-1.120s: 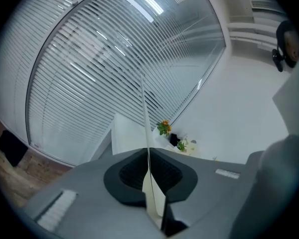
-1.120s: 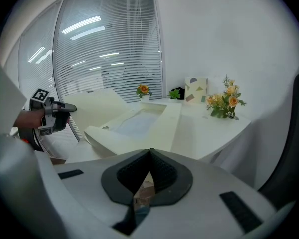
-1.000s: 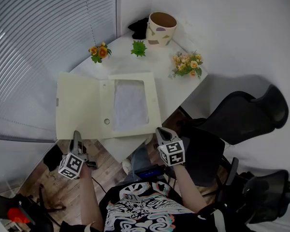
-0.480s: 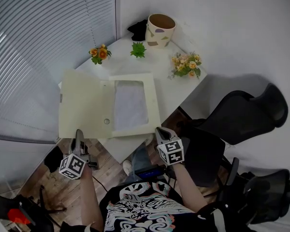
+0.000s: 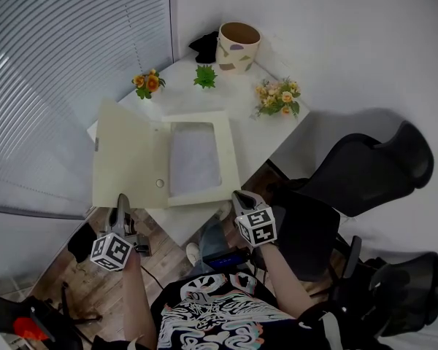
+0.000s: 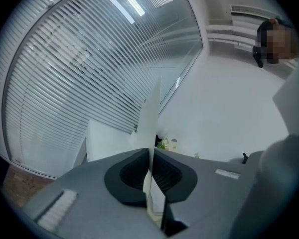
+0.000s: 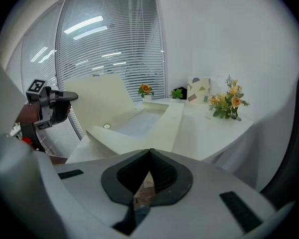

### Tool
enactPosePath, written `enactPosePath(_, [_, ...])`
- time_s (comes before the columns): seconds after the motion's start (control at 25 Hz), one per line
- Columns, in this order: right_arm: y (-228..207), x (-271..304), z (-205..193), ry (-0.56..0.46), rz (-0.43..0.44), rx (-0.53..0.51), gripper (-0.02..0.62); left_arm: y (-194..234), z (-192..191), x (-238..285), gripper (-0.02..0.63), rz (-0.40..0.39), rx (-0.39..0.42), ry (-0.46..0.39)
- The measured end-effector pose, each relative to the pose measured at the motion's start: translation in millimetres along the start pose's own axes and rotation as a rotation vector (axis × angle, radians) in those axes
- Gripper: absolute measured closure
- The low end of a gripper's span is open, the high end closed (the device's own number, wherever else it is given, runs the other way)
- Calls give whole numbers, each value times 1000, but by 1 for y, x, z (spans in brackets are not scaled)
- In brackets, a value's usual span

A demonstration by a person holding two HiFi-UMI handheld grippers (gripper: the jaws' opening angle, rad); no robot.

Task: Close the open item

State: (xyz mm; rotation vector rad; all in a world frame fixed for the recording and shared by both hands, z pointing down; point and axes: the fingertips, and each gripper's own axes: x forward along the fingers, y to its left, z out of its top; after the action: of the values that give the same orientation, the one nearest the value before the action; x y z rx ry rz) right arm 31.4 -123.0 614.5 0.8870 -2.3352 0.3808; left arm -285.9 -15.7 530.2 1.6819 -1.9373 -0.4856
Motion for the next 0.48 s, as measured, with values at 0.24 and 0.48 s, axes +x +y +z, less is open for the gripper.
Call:
enactPosePath(0.24, [0, 0, 0, -5, 11, 4, 592, -13, 1, 3, 600, -34, 16, 2])
enactPosePath(0.48, [0, 1, 0, -11, 20, 19, 592, -30, 1, 6, 595, -80, 38, 14])
